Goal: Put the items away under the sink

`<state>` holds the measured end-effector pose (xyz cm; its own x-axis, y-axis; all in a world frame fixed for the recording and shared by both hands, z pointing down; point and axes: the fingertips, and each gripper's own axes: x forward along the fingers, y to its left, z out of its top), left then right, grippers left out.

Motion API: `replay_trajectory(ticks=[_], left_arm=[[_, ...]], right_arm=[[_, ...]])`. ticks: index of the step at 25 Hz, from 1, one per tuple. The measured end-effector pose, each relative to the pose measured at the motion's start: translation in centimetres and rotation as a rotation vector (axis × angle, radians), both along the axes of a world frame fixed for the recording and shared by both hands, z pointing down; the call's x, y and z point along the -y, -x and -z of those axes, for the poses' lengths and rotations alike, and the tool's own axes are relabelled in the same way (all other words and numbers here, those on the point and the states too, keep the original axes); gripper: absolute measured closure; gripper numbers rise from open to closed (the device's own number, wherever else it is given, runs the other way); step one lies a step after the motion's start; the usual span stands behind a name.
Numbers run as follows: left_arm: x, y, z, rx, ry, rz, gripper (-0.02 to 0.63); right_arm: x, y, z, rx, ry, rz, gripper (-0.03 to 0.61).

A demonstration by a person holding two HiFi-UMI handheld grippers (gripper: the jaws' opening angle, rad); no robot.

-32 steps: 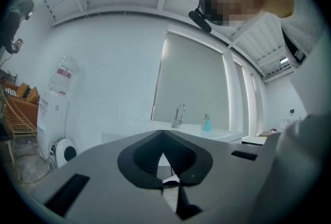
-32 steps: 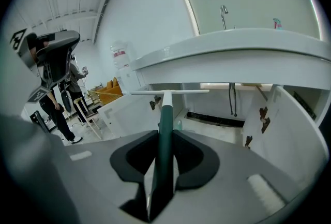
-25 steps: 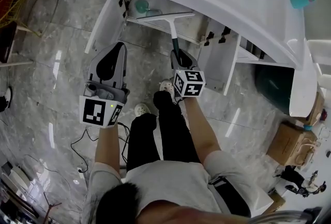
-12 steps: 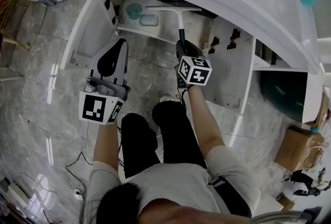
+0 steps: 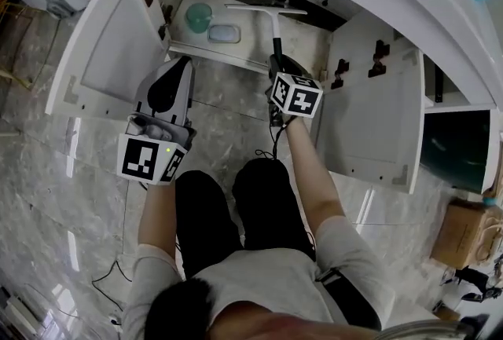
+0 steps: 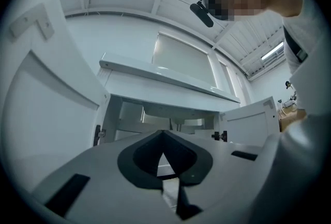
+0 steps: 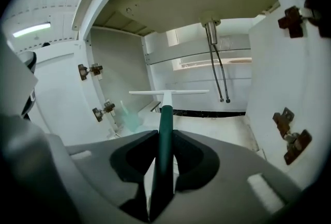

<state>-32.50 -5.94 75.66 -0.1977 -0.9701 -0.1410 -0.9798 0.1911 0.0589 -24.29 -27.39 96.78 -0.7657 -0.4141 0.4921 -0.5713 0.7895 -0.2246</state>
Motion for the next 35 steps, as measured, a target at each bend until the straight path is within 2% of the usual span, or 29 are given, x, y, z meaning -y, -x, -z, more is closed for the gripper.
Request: replay_trajectory(ticks=[11, 35], left_arm=[[-0.3, 0.7, -4.2, 0.026, 0.000, 0.023, 0.606], [-2.4, 2.6, -7.6, 0.025, 0.056, 0.125, 0.606]], right_arm=[[2.3, 2.5, -5.0, -0.013, -0.022, -0.013, 0.476], [5.2, 8.3, -12.3, -0.173, 0.017, -0.028, 0.476]])
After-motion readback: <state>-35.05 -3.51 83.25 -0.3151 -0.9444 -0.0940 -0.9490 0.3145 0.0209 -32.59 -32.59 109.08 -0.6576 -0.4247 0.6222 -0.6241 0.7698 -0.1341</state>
